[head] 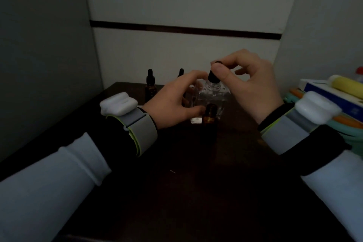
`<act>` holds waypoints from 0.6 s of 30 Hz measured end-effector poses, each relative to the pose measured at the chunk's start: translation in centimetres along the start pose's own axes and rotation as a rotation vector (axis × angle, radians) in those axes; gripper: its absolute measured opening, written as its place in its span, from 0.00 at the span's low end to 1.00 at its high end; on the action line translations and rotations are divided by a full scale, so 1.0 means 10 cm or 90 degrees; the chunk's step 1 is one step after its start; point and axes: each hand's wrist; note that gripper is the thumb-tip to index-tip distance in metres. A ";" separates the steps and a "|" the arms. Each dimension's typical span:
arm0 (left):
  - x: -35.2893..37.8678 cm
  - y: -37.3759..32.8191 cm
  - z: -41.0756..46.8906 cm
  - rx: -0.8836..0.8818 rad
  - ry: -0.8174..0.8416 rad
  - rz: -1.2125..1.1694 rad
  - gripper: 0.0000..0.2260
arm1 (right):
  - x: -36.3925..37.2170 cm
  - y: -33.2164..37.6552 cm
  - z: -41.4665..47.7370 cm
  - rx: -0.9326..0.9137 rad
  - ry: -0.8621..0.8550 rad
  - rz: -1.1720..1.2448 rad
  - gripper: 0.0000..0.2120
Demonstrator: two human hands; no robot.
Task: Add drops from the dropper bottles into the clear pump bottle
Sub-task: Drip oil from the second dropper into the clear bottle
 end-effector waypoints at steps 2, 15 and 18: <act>0.01 0.00 0.00 0.006 -0.002 0.001 0.27 | 0.00 0.00 0.01 -0.003 -0.006 -0.001 0.06; 0.00 -0.02 0.00 0.001 0.004 0.003 0.27 | 0.01 0.00 0.00 0.013 0.004 0.015 0.07; 0.00 -0.03 0.00 0.001 0.006 0.000 0.27 | 0.00 0.01 0.01 0.005 0.002 0.006 0.04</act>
Point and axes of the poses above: each hand's wrist, its own z-axis towards the middle knuckle, its own x-axis out of the palm, y = z × x, and after that the axes turned 11 degrees about -z, right-handed
